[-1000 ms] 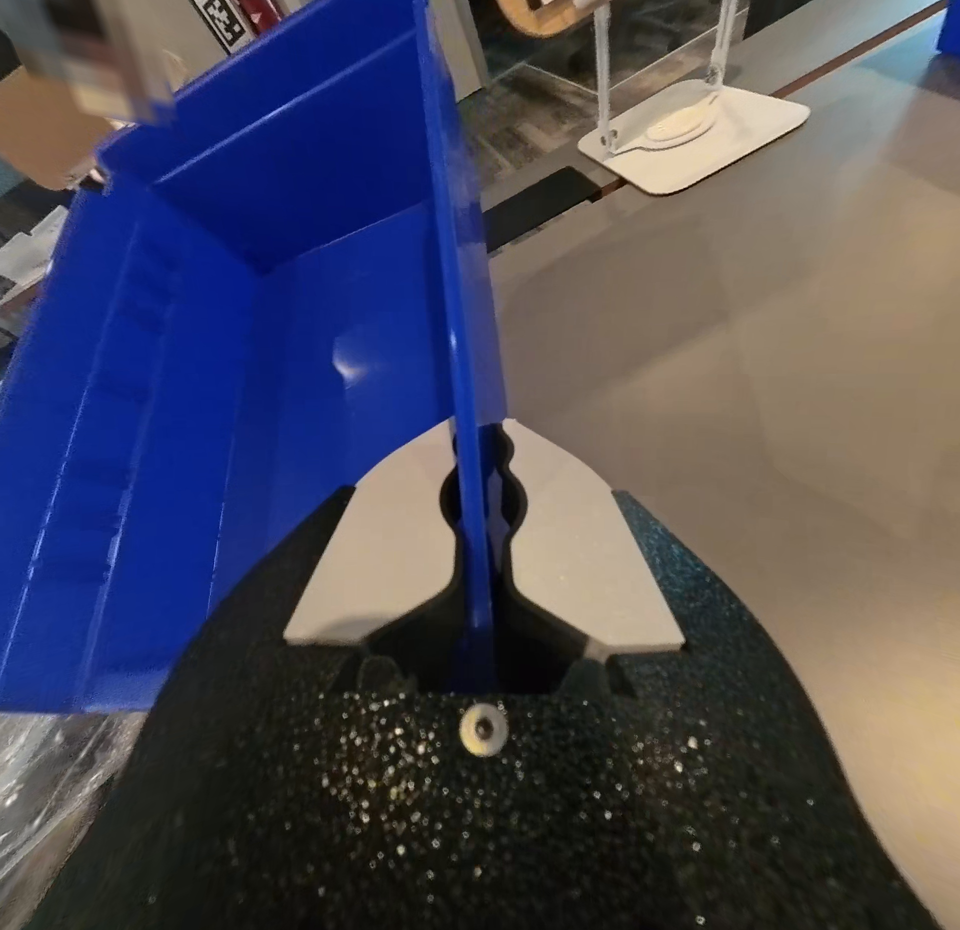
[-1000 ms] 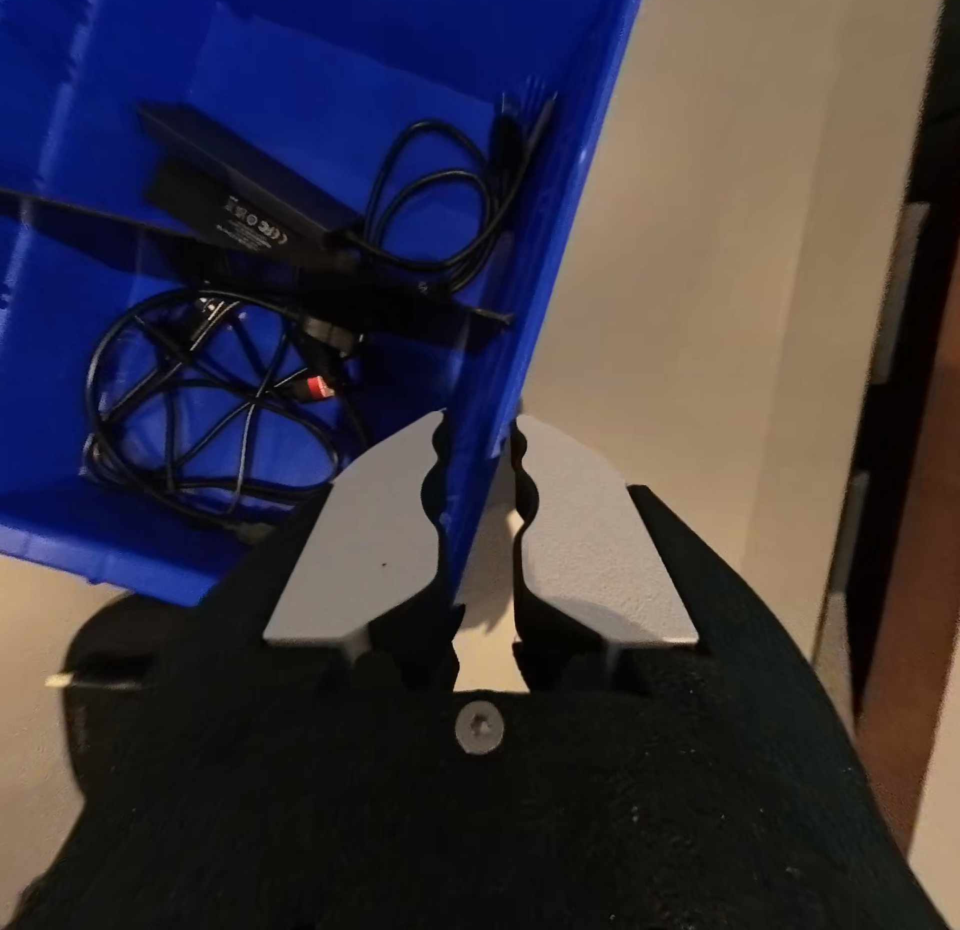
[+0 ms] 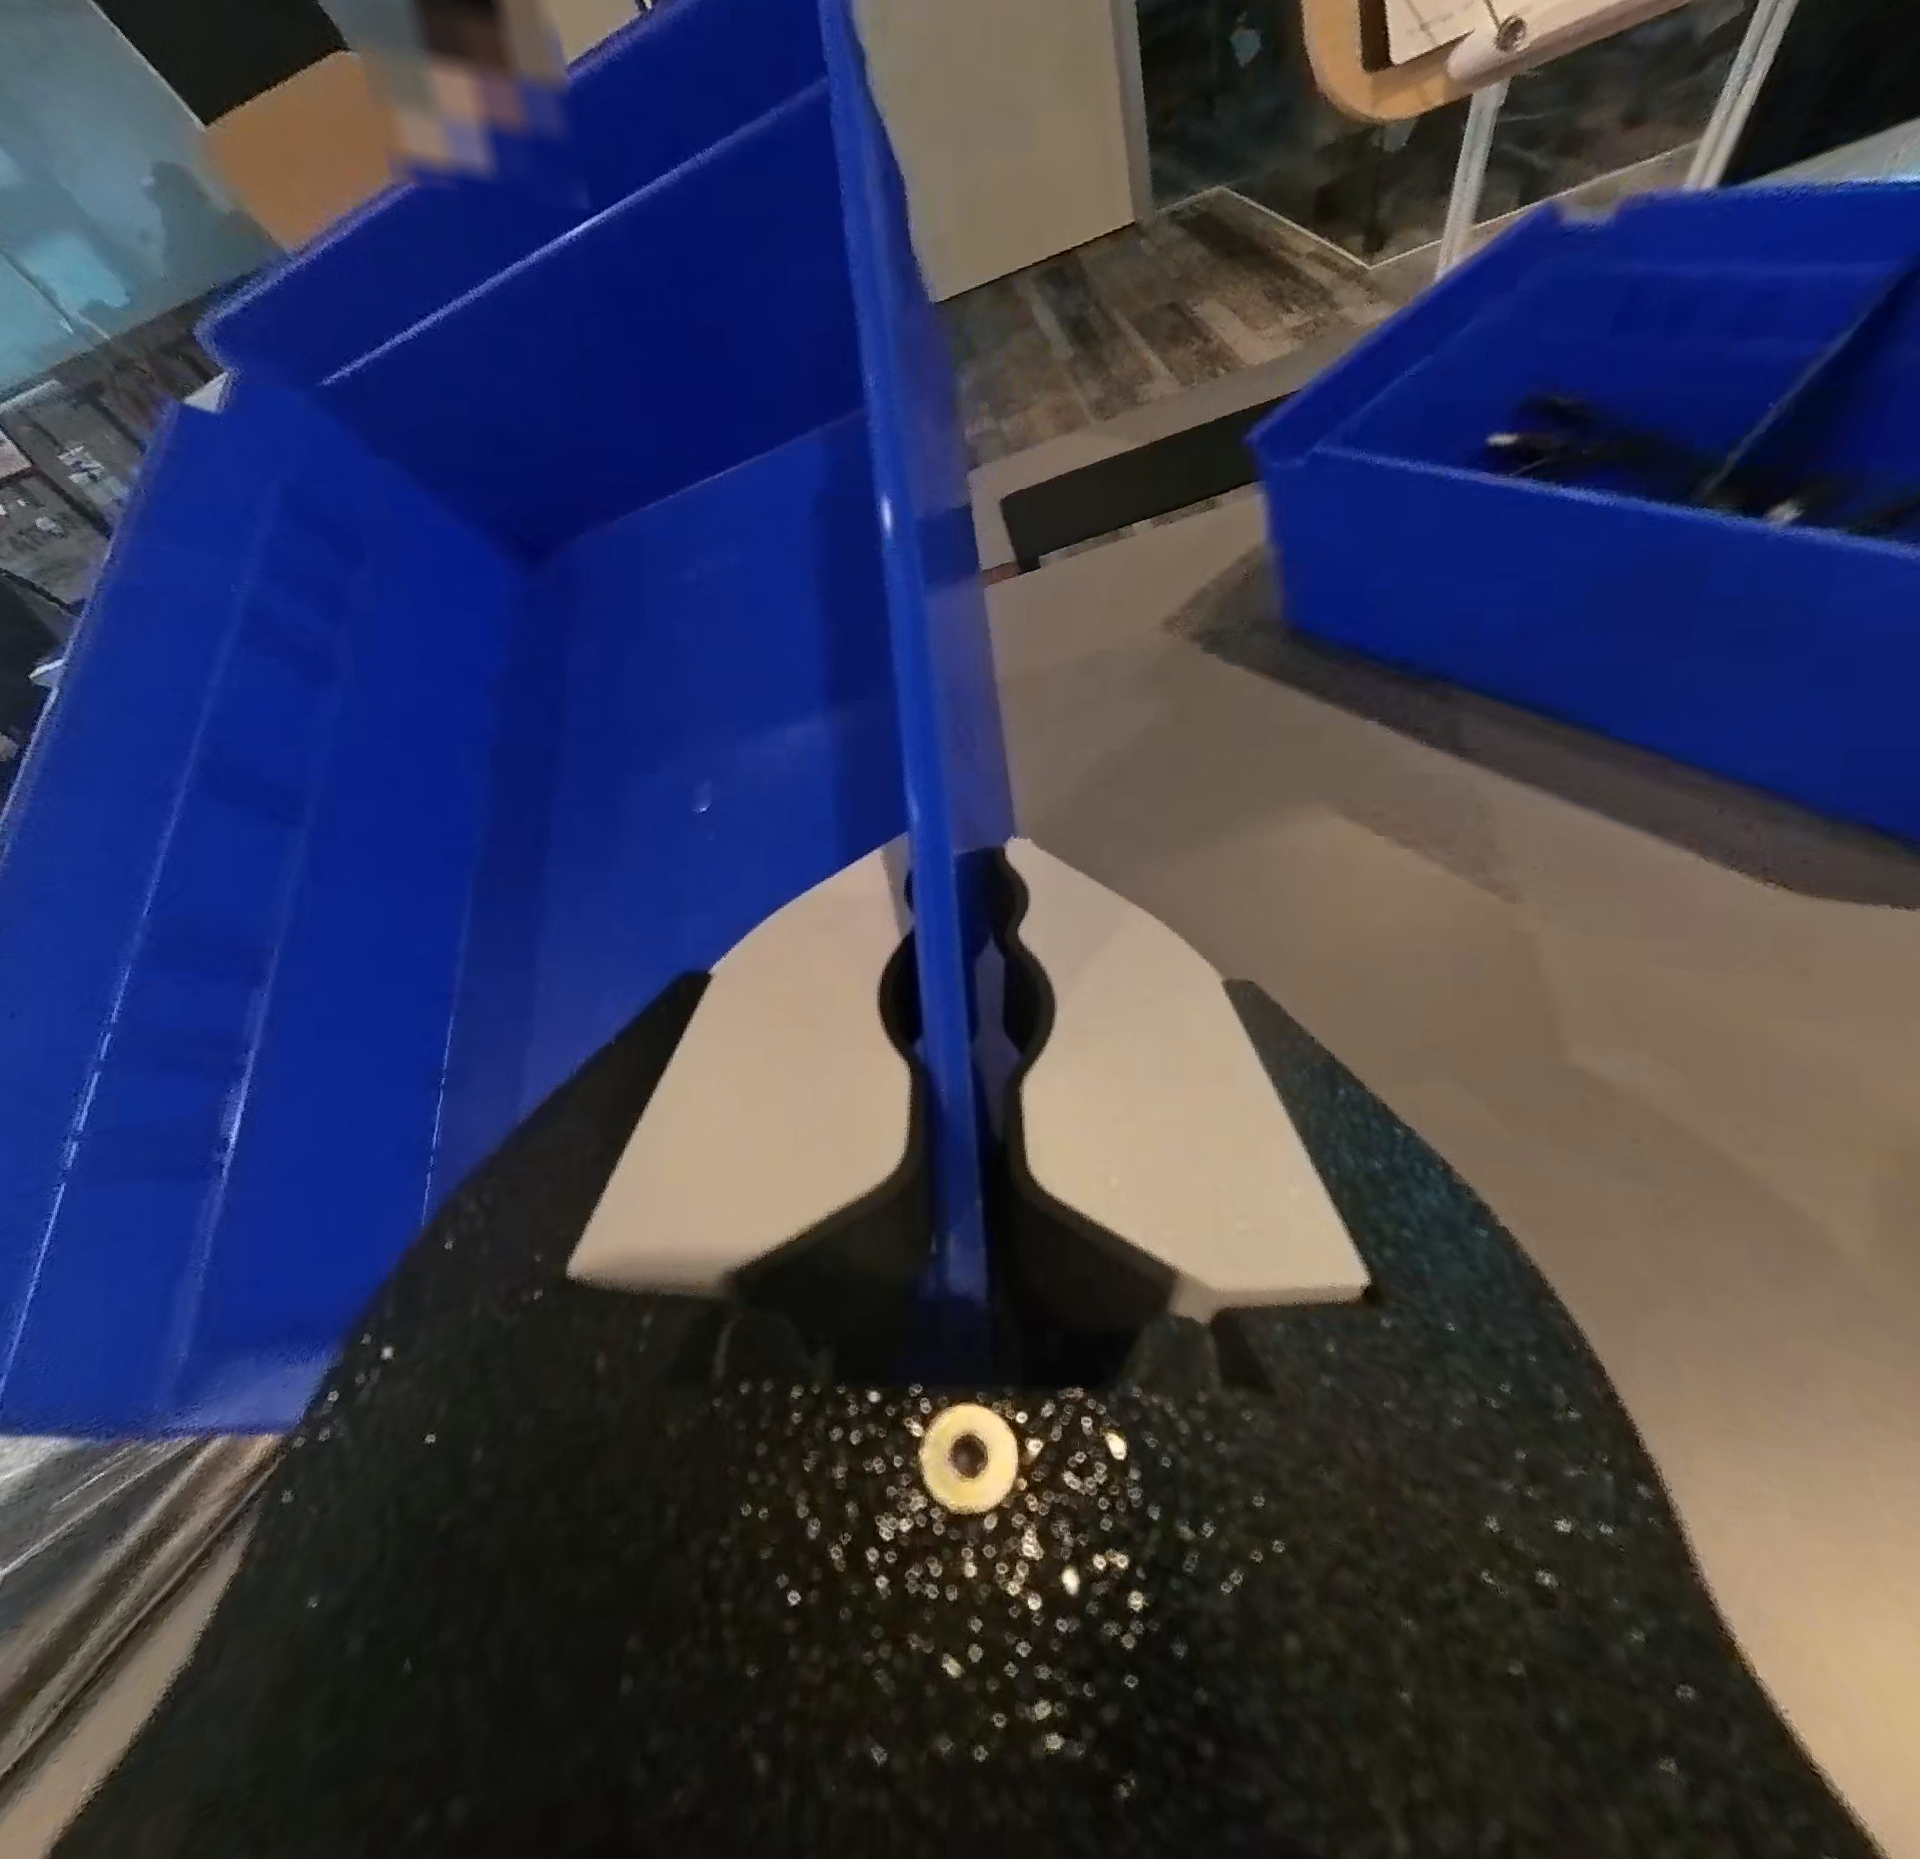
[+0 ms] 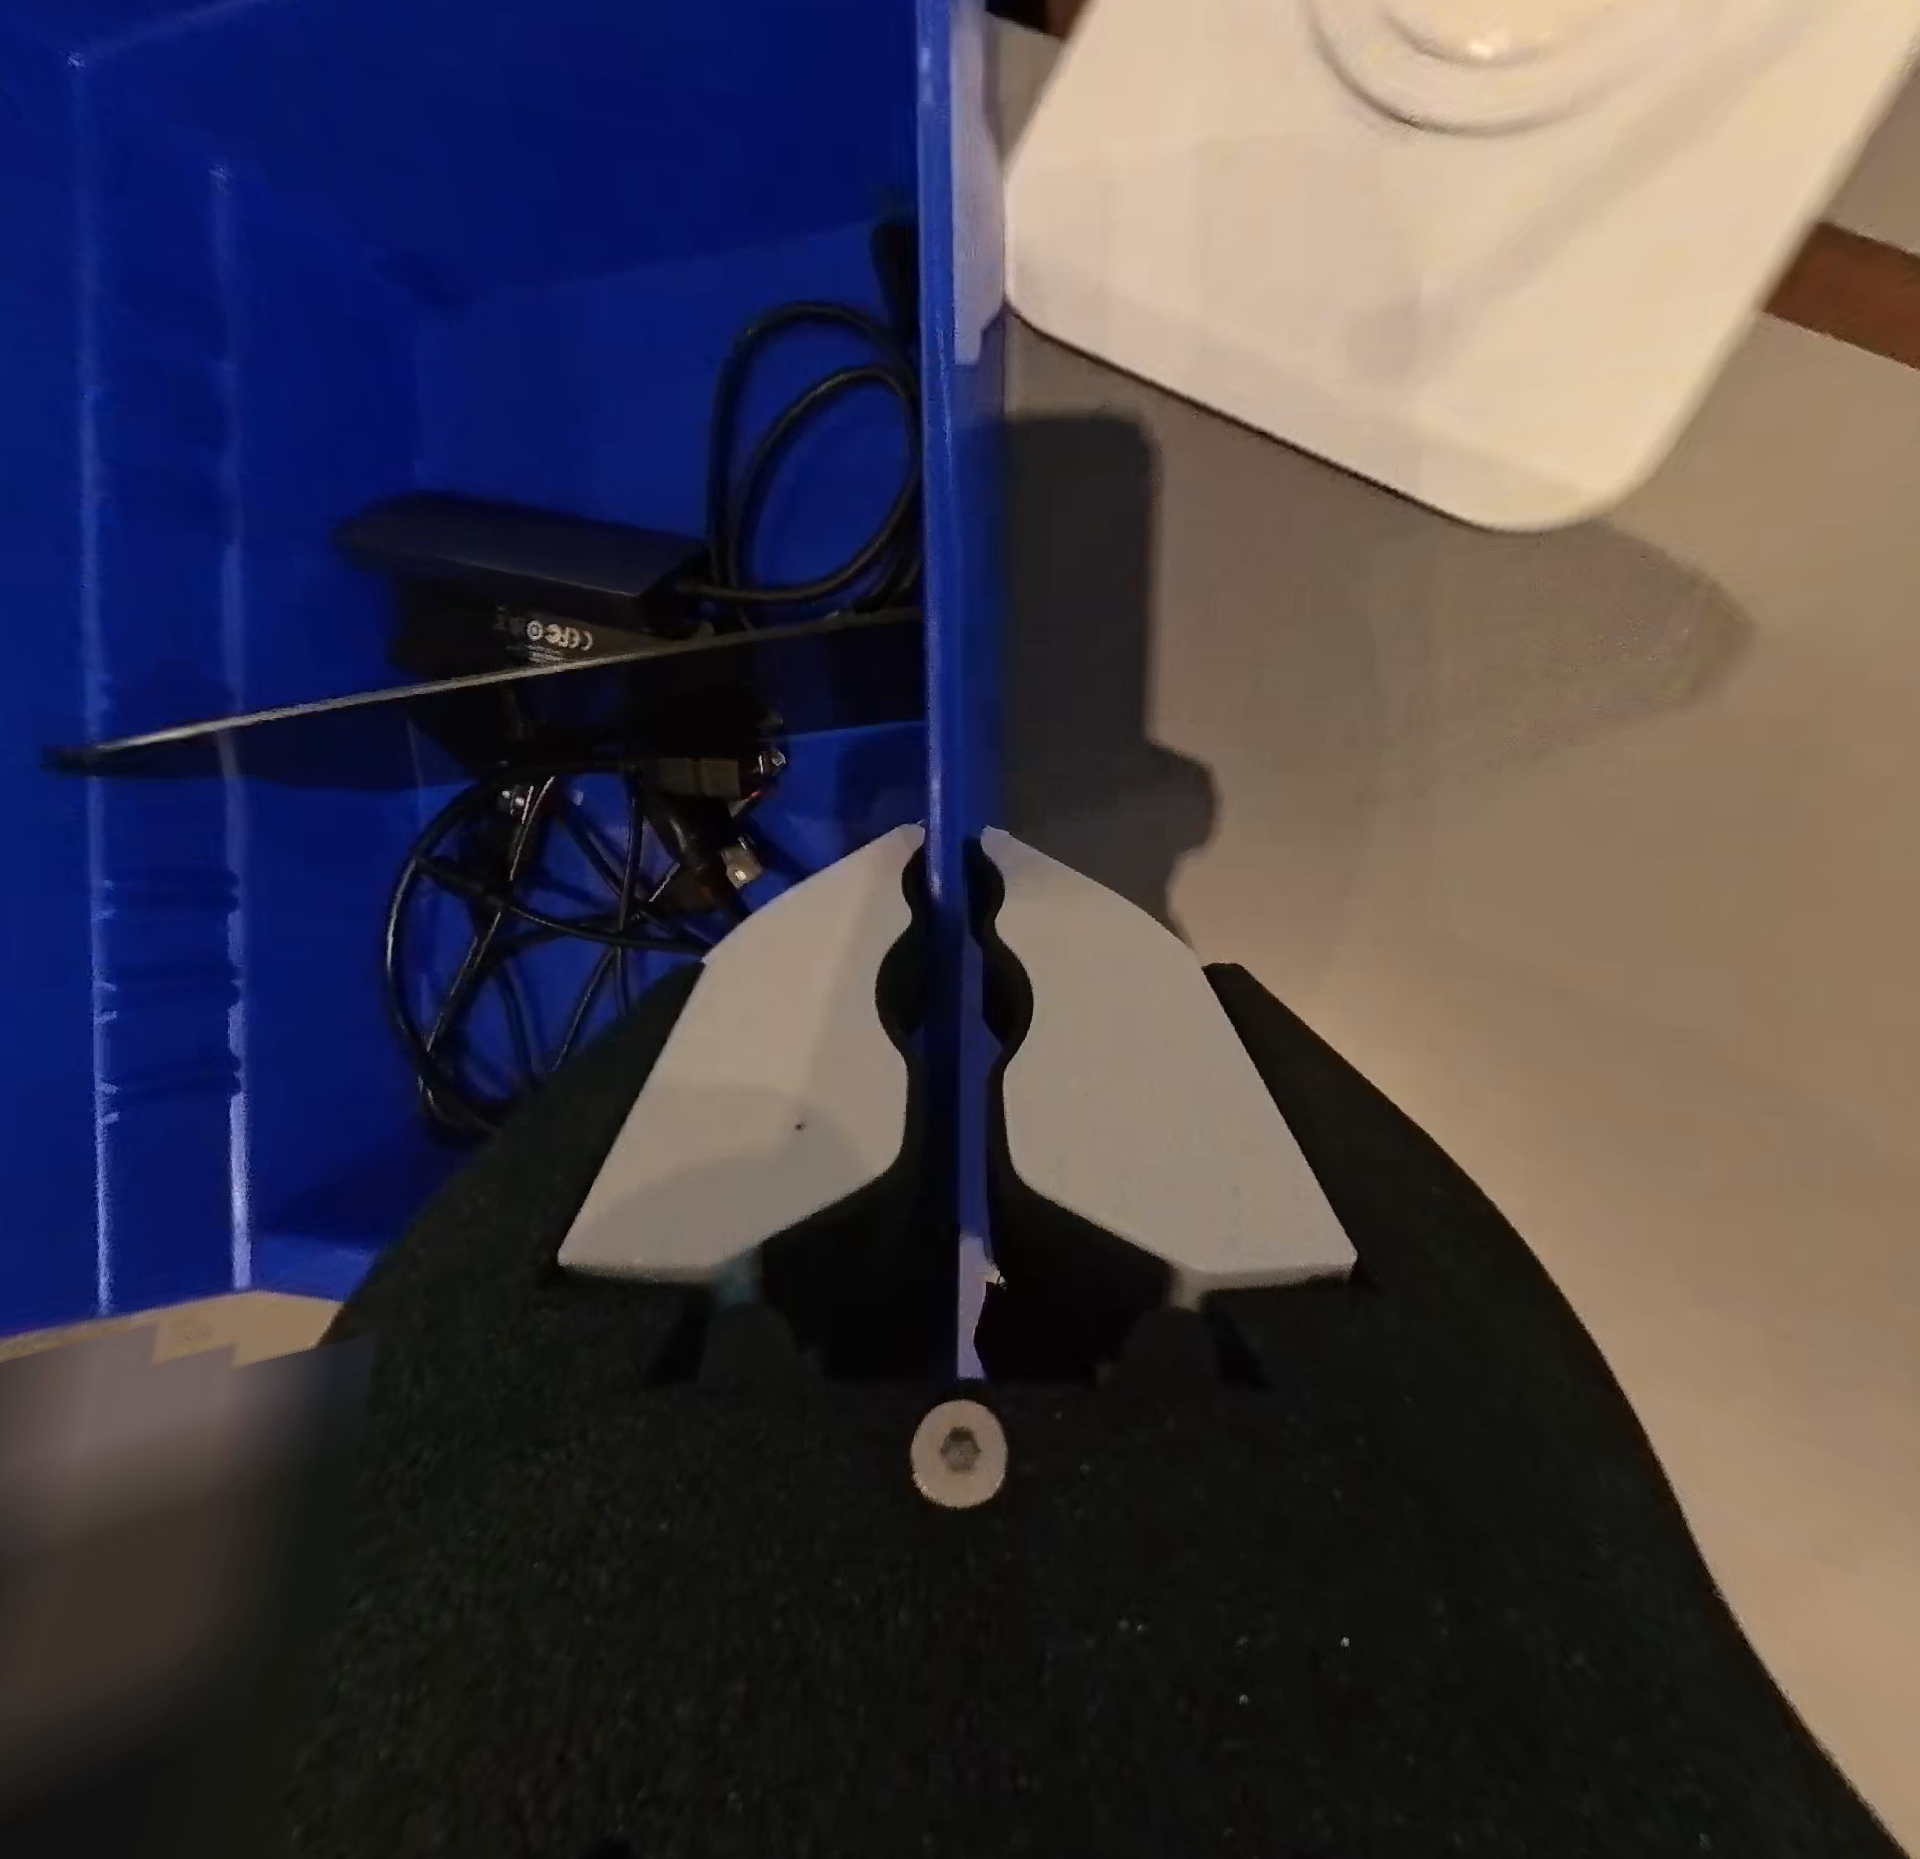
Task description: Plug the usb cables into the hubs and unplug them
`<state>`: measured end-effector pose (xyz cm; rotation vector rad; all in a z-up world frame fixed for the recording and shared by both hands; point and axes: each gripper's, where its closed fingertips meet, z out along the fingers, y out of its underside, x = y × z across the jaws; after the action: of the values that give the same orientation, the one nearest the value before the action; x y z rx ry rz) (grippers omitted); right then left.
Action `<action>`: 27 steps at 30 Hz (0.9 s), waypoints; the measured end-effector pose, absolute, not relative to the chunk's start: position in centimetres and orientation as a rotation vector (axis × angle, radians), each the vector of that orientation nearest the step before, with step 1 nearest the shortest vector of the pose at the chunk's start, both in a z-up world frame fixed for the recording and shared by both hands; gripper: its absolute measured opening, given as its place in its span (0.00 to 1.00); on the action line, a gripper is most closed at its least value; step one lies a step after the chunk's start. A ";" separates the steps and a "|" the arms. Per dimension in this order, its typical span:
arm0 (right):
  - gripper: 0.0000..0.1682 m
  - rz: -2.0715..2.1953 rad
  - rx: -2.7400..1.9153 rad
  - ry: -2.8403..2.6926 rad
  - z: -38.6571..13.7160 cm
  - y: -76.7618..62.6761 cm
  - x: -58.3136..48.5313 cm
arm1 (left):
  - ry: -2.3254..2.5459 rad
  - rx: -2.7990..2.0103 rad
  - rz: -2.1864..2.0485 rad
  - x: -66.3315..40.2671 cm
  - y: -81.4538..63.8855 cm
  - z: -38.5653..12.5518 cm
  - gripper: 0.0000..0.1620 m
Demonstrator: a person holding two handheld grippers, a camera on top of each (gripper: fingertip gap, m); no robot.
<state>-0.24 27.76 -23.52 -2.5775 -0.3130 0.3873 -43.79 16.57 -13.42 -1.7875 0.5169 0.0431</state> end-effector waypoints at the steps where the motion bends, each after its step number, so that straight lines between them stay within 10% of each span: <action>1: 0.03 0.399 -2.579 -0.308 -23.6 28.4 -1.9 | 0.514 -1.786 0.044 -44.0 16.4 -13.3 0.05; 14: 0.17 1.111 -2.134 -0.363 -16.6 31.3 -19.7 | 0.536 -1.749 0.027 -43.2 13.7 -10.4 0.05; 27: 0.22 0.420 -1.689 -0.076 -5.4 12.1 9.7 | 1.112 -1.586 -0.525 -20.5 8.0 -10.3 0.05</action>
<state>9.73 12.10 -5.41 -1.6891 -0.0759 0.4200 -20.53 7.98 -10.33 -1.5863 1.1118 -0.5249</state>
